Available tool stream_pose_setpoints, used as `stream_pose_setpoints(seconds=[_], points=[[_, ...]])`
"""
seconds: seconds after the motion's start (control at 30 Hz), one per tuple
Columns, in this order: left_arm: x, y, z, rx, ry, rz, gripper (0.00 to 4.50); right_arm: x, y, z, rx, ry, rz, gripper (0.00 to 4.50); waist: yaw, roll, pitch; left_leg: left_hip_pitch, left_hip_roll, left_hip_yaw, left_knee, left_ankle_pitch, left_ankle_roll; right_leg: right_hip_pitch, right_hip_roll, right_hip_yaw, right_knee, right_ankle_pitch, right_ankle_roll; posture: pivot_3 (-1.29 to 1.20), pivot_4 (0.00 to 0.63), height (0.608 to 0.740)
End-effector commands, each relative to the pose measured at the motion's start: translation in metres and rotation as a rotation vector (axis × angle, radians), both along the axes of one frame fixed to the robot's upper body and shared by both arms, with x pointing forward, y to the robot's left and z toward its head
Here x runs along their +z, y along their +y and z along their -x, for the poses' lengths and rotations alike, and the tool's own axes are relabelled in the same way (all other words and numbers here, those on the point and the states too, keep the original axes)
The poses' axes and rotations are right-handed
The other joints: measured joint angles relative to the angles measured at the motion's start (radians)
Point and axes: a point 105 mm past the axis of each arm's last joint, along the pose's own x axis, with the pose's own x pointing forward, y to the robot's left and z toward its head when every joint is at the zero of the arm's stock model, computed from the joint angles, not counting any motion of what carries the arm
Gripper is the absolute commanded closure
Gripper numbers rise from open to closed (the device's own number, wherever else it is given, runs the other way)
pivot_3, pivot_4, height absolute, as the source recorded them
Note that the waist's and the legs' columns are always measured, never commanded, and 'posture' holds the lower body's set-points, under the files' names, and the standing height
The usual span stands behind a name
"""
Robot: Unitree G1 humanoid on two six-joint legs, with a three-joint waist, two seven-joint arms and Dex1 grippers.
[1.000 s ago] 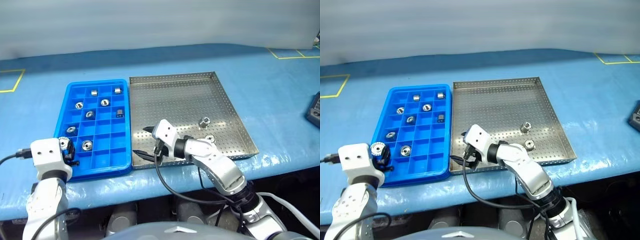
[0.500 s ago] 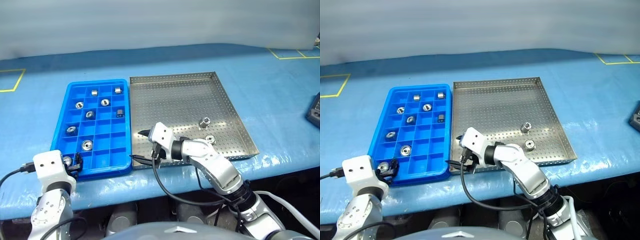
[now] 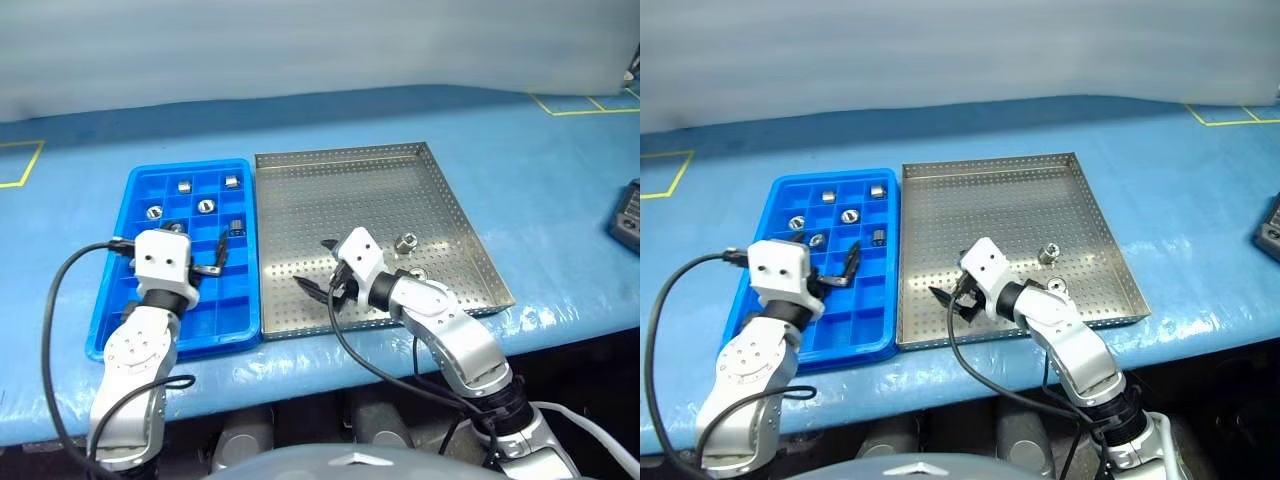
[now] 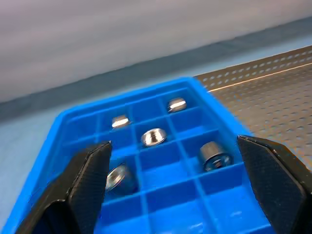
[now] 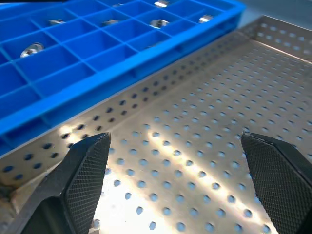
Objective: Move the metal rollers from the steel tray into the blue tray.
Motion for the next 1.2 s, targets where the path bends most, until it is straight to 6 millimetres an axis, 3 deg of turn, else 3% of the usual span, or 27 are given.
stream_pose_setpoints(seconds=[0.03,0.2,0.43,0.87,1.07,1.2], points=[[0.008,-0.031,-0.002,-0.19,-0.038,-0.001,0.04,0.01,-0.017,-0.007,-0.134,-0.026,-0.005,0.0,-0.016,0.0,0.0,0.0,0.0,0.0,0.0,0.0,0.0,0.0,0.0,0.0,0.0,0.0,0.0,-0.14,0.15,0.74],[0.006,-0.062,0.0,-0.394,-0.016,-0.008,0.04,0.002,-0.031,-0.005,-0.216,0.049,0.049,0.0,-0.045,0.0,0.0,0.0,0.0,0.001,0.0,0.0,0.0,0.0,0.0,0.0,0.0,0.0,0.0,-0.17,0.15,0.74],[-0.008,-0.096,0.019,-0.658,0.06,-0.036,0.04,-0.008,-0.042,0.006,-0.237,0.178,0.137,0.0,-0.071,0.0,0.0,0.0,0.0,0.001,0.0,0.0,0.001,0.0,0.0,0.001,0.0,0.0,0.0,-0.19,0.15,0.74],[-0.02,-0.101,0.051,-0.826,0.167,-0.054,0.04,-0.02,-0.036,0.01,-0.218,0.358,0.213,0.0,-0.084,0.001,0.0,0.0,0.0,0.001,0.0,0.0,0.001,-0.001,0.001,0.001,0.0,0.0,0.0,-0.14,0.15,0.74],[-0.021,-0.098,0.057,-0.823,0.183,-0.059,0.04,-0.022,-0.032,0.007,-0.206,0.376,0.24,0.0,-0.076,0.001,0.001,0.0,0.001,0.001,0.0,0.0,0.001,-0.001,0.001,0.001,0.0,0.0,0.0,-0.11,0.15,0.74],[-0.021,-0.095,0.057,-0.801,0.178,-0.065,0.0,-0.023,-0.031,0.006,-0.2,0.379,0.259,0.8,-0.074,0.001,0.001,0.0,0.0,0.001,0.0,0.0,0.001,-0.001,0.001,0.001,0.0,0.0,0.0,-0.09,0.15,0.74]])
